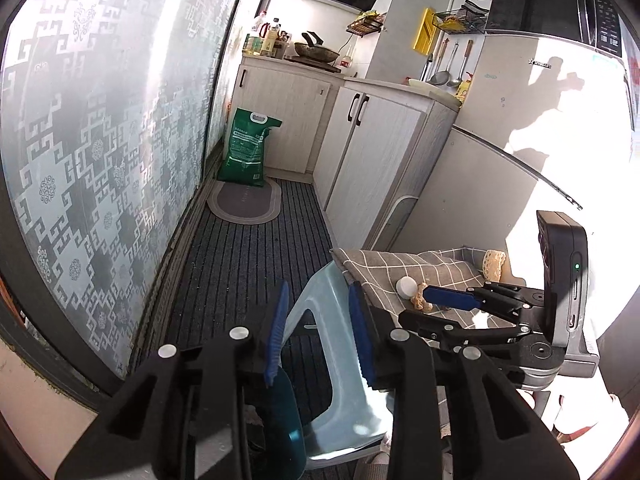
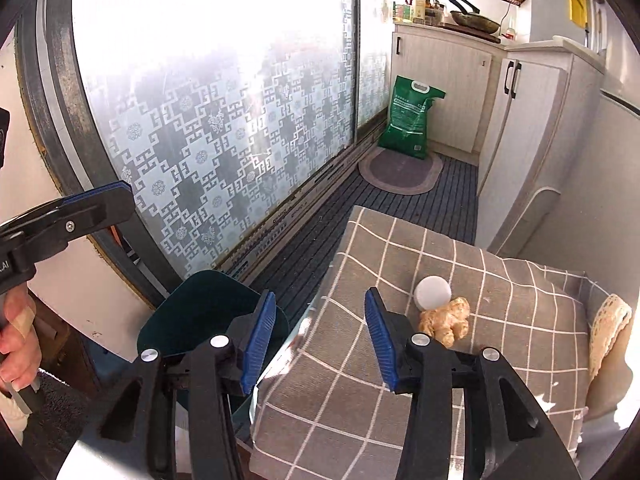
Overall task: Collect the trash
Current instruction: 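Move both tools back to the cushion toward the ginger root, then grasp the ginger root with the right tool while the left tool grasps the walnut shell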
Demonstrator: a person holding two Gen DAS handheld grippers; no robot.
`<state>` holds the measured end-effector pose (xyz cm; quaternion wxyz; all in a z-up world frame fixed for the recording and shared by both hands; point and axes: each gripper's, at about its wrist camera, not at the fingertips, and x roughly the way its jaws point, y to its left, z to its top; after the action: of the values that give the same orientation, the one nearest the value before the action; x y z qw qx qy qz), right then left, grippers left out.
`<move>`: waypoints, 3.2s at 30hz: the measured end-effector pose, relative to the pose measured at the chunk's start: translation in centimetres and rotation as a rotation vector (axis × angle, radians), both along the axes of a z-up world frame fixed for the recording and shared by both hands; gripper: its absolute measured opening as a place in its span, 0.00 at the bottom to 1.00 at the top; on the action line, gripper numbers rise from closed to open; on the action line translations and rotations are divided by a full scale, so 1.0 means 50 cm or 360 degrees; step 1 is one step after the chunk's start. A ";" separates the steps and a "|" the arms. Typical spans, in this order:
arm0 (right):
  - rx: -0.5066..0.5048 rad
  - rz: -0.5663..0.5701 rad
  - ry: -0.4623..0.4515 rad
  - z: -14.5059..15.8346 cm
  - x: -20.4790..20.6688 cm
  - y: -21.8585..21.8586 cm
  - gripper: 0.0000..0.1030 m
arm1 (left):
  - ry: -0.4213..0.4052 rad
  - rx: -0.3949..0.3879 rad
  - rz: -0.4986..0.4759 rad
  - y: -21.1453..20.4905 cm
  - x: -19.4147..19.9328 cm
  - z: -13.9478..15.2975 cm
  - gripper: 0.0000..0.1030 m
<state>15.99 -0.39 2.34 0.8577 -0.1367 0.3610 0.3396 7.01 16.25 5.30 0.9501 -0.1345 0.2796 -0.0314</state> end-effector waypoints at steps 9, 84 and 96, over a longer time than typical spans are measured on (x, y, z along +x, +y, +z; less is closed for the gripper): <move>-0.0116 -0.0114 -0.0042 -0.040 0.054 -0.083 0.66 | 0.0068 -0.0019 -0.0096 -0.081 0.047 -0.034 0.37; 0.0065 -0.0294 0.0103 -0.066 0.035 -0.414 0.42 | 0.0328 0.0205 -0.0235 -0.446 0.302 -0.195 0.22; 0.0082 -0.0286 0.0116 -0.052 0.041 -0.368 0.42 | 0.0253 0.0058 -0.0283 -0.407 0.245 -0.147 0.22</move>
<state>18.04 -18.79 -0.26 0.8743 -0.0692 0.3939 0.2751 19.27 -4.08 -2.05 0.9207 -0.0940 0.3654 -0.0998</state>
